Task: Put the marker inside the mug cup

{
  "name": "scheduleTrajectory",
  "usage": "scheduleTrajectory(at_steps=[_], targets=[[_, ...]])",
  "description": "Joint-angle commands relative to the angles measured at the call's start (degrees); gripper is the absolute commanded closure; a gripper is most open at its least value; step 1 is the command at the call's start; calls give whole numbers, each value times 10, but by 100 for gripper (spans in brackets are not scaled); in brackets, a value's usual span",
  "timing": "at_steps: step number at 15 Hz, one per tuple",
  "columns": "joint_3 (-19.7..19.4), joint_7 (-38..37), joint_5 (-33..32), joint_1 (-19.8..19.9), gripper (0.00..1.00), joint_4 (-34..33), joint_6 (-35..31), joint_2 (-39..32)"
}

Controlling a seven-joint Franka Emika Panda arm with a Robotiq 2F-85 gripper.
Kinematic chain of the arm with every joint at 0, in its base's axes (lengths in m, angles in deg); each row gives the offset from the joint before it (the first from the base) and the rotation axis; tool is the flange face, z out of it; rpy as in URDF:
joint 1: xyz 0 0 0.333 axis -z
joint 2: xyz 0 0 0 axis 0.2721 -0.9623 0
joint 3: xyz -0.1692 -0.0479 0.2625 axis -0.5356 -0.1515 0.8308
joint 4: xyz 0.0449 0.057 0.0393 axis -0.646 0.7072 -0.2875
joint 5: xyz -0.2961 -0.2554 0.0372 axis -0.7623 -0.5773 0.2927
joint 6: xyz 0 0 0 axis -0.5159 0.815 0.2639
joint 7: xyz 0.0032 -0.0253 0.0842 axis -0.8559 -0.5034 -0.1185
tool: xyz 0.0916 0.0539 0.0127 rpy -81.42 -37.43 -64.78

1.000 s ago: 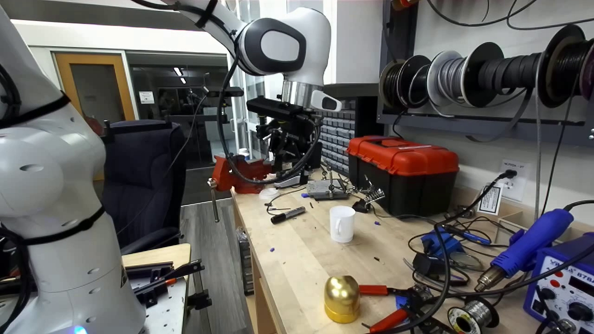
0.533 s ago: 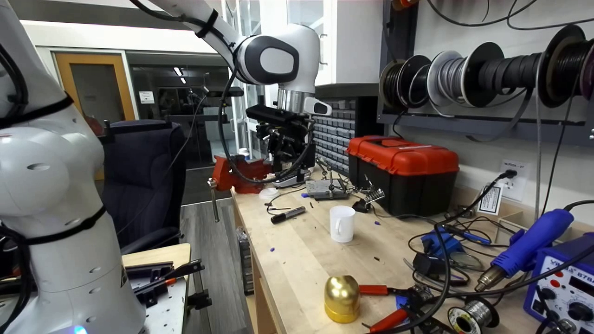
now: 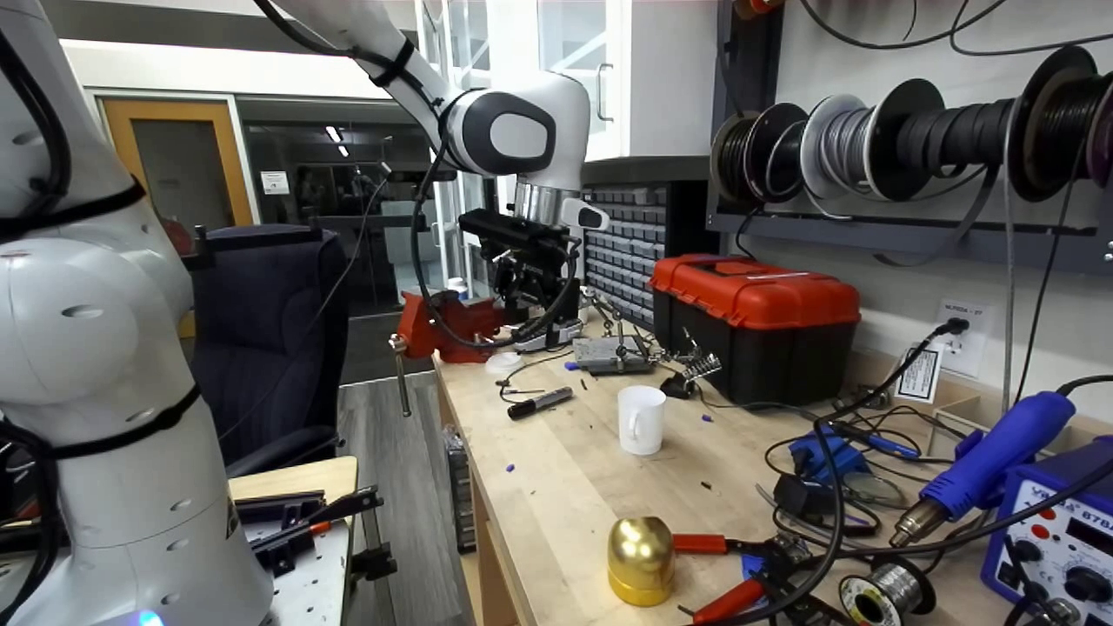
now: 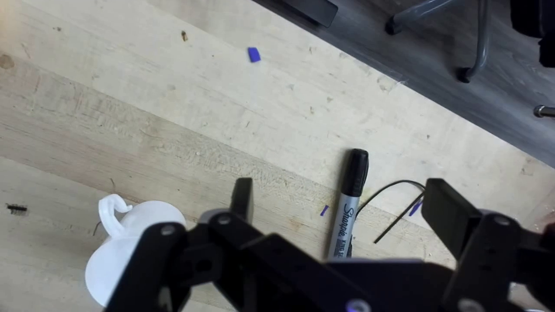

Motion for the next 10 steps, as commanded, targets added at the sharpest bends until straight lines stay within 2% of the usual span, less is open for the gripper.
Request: scheduleTrajectory(at_steps=[1,10], targets=[[2,-6,-6,2,0,5,-3,4],[29,-93,-85,0,0,13,-34,5]])
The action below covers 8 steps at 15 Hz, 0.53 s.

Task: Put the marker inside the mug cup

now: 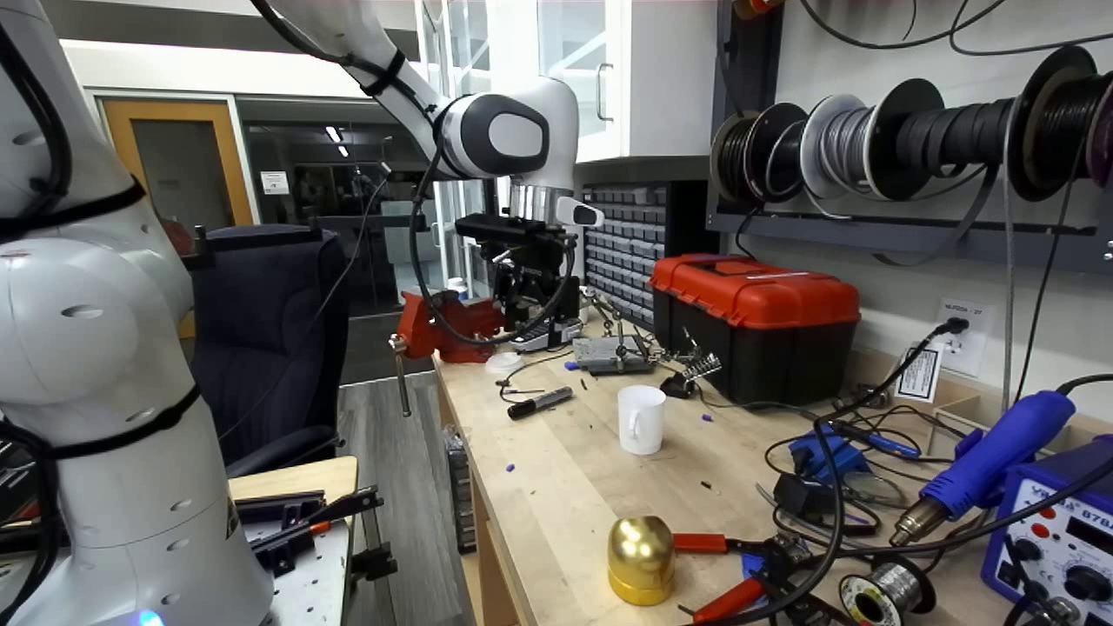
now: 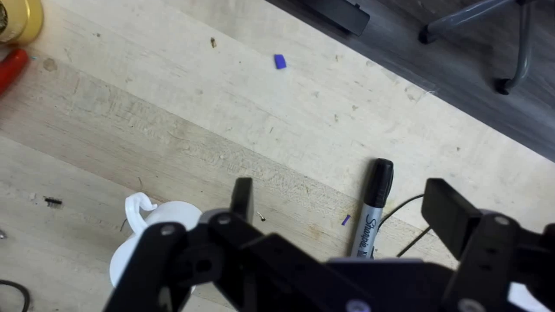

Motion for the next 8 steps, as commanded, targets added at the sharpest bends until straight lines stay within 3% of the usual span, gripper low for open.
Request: scheduleTrajectory(at_steps=[1,8], targets=[[17,-63,-26,0,0,10,-33,5],[39,-185,-44,0,0,14,-73,-15]])
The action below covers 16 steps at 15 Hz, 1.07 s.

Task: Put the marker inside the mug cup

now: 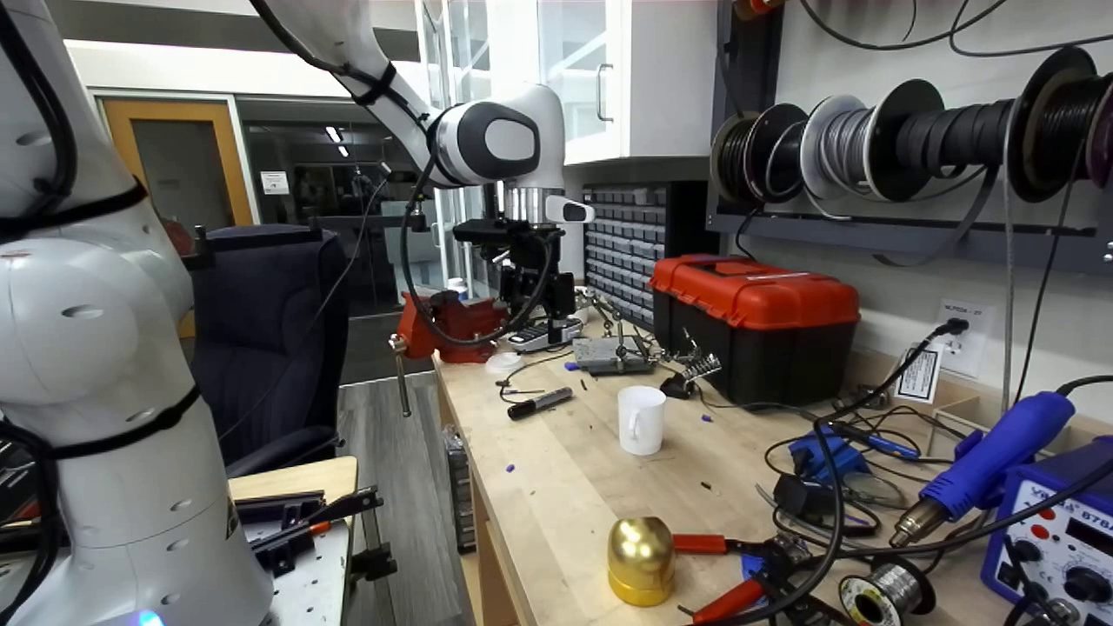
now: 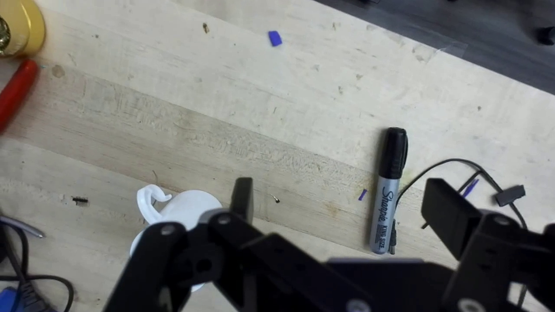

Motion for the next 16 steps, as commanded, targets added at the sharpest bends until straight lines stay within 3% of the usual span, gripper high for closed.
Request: scheduleTrajectory(at_steps=[1,16], targets=[[12,-68,-6,-2,0,12,-39,-14],[46,-123,-6,-49,0,-21,-180,-166]])
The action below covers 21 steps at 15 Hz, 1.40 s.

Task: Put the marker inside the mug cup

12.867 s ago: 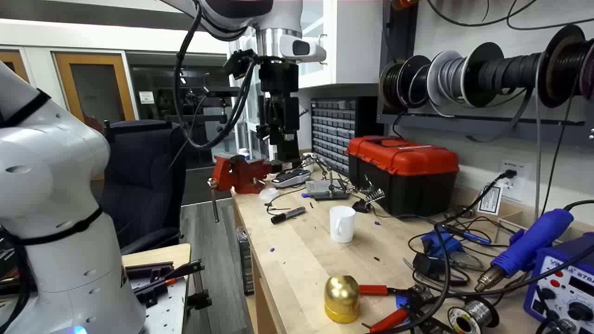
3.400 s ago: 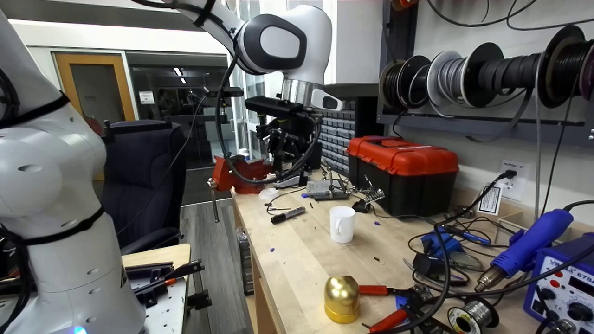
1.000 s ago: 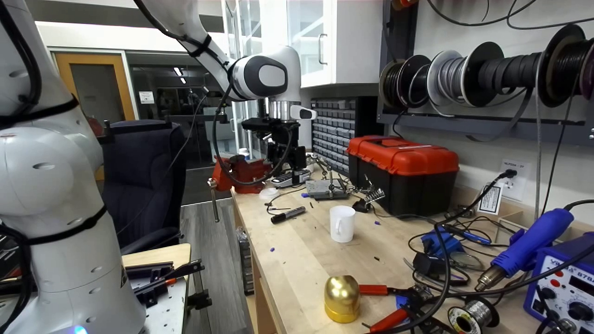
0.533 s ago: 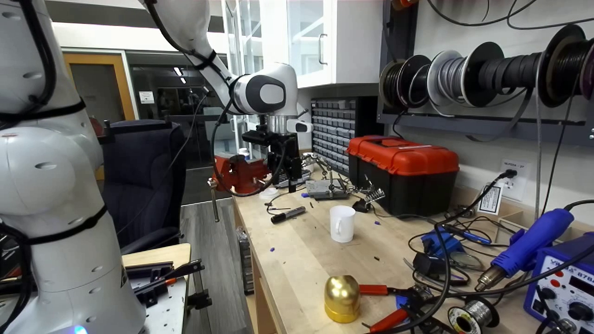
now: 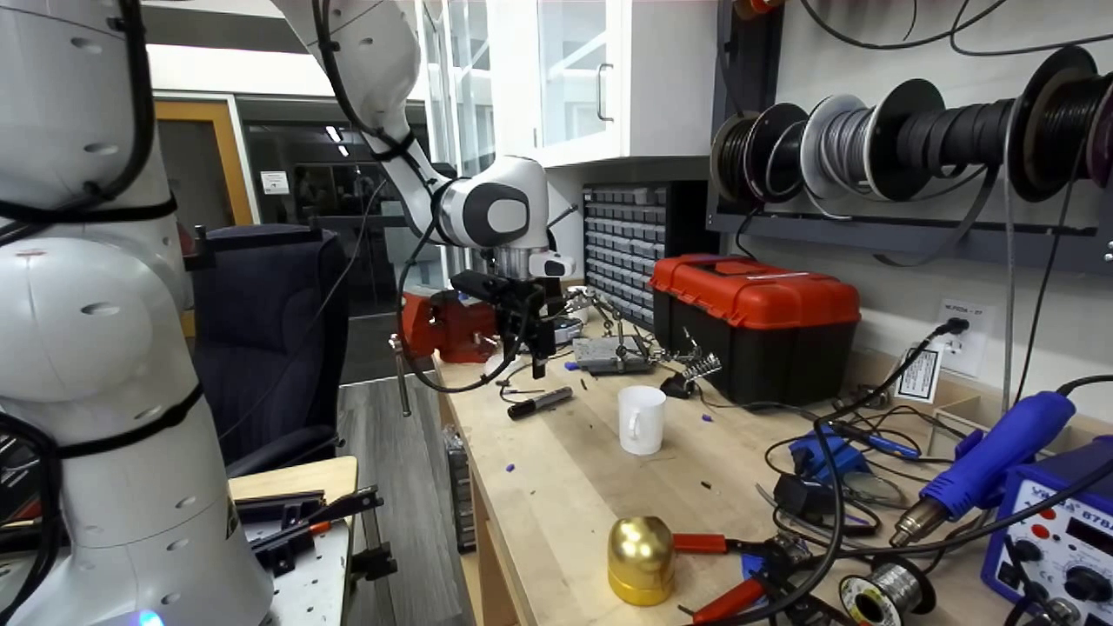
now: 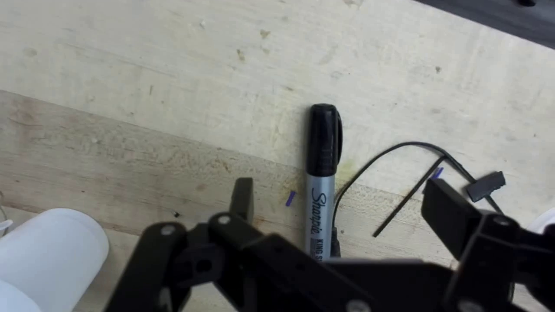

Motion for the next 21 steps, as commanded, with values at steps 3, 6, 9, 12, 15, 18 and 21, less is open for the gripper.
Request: scheduleTrajectory(at_steps=[3,6,9,12,15,18,21], targets=[[1,-11,-8,-21,0,-21,-28,-49],[1,-4,-8,-30,0,-32,-32,-75],[-2,1,-15,-37,0,-38,-31,-94],[-10,5,-42,-40,0,-43,-23,-103],[-18,8,-68,-38,0,-45,-23,-109],[-21,14,-71,-35,0,-44,-29,-114],[-20,22,-62,-32,0,-40,-33,-116]])
